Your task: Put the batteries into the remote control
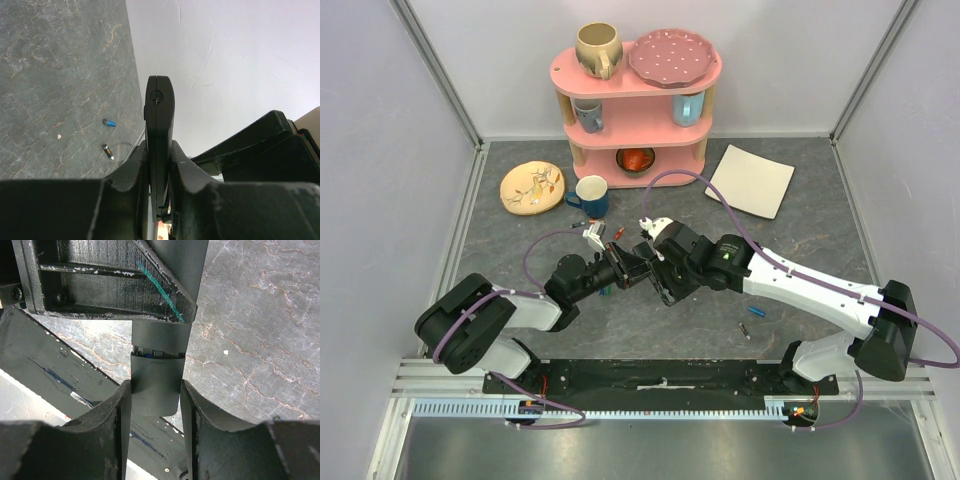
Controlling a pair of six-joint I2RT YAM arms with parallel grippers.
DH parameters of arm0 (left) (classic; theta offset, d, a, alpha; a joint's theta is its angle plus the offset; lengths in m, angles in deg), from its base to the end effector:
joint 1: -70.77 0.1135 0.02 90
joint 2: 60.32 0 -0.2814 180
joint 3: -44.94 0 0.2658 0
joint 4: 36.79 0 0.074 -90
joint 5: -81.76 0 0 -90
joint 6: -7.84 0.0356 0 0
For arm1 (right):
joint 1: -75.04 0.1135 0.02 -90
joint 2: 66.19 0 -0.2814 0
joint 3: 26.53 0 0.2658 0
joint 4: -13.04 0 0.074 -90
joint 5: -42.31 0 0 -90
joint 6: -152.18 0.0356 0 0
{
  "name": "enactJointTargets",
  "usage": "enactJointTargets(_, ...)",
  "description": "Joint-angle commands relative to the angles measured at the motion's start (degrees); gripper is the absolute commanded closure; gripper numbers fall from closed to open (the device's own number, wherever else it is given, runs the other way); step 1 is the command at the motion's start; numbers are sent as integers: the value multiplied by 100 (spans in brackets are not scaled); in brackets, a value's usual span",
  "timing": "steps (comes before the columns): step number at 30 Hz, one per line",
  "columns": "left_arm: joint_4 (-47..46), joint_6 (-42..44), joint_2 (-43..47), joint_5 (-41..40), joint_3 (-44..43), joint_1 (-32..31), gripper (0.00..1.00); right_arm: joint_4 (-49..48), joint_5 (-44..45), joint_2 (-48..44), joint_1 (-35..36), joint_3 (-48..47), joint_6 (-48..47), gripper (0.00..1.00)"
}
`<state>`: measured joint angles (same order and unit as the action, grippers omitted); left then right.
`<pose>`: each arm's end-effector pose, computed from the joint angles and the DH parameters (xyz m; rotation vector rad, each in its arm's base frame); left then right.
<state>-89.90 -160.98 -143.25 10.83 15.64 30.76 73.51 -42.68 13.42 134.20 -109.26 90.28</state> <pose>0.1845 -0.1700 0.1778 -0.3339 1.9025 -1.7883 0.1532 0.2506 0.3126 -0.6729 2.5476 0.4490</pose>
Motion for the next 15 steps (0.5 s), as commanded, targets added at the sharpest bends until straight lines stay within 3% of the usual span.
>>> enactJointTargets(1,-610,-194,252,-70,-124,-60,98,-128,52,98,43,78,38,89)
enactJointTargets(15,-557,-115,340,-202,-89,-60,98,-93,-115,37,52,272,47,88)
